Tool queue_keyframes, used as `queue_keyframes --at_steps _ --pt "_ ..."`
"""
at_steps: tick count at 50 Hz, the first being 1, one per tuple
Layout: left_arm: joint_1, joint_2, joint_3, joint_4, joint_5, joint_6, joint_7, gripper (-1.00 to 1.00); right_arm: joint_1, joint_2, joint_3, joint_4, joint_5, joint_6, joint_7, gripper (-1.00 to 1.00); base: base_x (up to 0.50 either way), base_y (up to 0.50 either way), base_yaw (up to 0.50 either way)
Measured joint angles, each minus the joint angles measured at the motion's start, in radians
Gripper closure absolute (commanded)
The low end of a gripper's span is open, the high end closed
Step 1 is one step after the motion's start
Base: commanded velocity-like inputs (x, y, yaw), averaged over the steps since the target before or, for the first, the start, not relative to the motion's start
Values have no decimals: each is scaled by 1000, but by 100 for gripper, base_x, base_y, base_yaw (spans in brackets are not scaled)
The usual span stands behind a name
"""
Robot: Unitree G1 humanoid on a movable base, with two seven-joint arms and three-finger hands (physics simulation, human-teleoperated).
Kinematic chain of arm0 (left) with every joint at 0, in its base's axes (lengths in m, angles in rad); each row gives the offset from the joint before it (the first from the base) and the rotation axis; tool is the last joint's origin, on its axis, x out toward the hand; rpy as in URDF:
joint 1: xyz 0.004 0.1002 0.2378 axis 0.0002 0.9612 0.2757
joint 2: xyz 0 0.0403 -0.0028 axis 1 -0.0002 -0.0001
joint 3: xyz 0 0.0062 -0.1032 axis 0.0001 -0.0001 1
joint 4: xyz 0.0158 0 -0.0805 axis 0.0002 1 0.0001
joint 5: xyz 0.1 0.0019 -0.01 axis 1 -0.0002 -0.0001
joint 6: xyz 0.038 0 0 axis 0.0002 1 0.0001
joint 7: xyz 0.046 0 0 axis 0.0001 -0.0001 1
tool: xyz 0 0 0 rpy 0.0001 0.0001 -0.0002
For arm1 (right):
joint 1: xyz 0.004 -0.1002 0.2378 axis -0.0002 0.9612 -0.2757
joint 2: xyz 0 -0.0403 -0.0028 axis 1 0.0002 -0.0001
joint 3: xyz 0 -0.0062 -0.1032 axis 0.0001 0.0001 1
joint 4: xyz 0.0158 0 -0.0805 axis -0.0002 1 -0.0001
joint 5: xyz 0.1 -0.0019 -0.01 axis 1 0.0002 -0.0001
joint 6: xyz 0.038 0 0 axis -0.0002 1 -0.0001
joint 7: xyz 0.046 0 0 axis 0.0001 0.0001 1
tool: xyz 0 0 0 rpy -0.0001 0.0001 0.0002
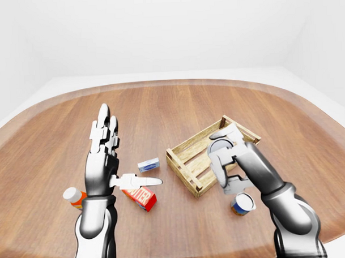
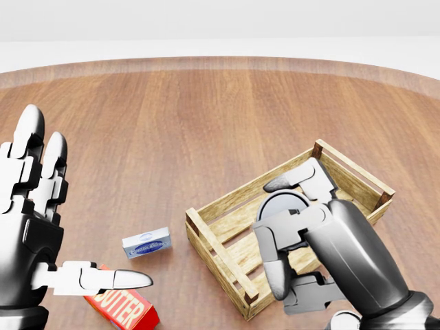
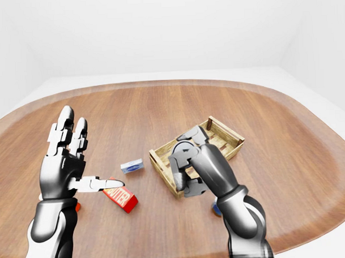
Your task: Pick up the tomato sauce, and put it in the wooden tray.
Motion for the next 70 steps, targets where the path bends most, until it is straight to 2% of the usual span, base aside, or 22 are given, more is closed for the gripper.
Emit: queue_keyframes --at_steps 5,14,30,41,51,59,70 --pt "-1 0 0 -1 0 0 0 -100 -108 -9 -46 119 -3 0 -2 100 0 0 0" --pt "-2 1 1 7 0 0 0 -100 -286 -32 -102 417 41 0 -67 100 0 0 0" --pt "-6 2 8 11 -2 0 -1 -100 -556 -65 -150 951 248 0 -229 100 0 0 0" --pt "-9 3 15 8 -4 0 -3 -100 -700 -75 -163 1328 416 0 -371 100 0 0 0" --pt "-8 3 18 6 -5 0 -4 -100 -782 -83 -150 1662 456 -2 -492 100 0 0 0" --pt "-5 3 22 -2 -7 0 -5 -100 -815 -71 -128 1841 415 -47 -586 100 0 0 0" --pt "-5 3 24 -6 -9 0 -5 -100 -842 -51 -116 2008 337 -156 -691 100 0 0 0"
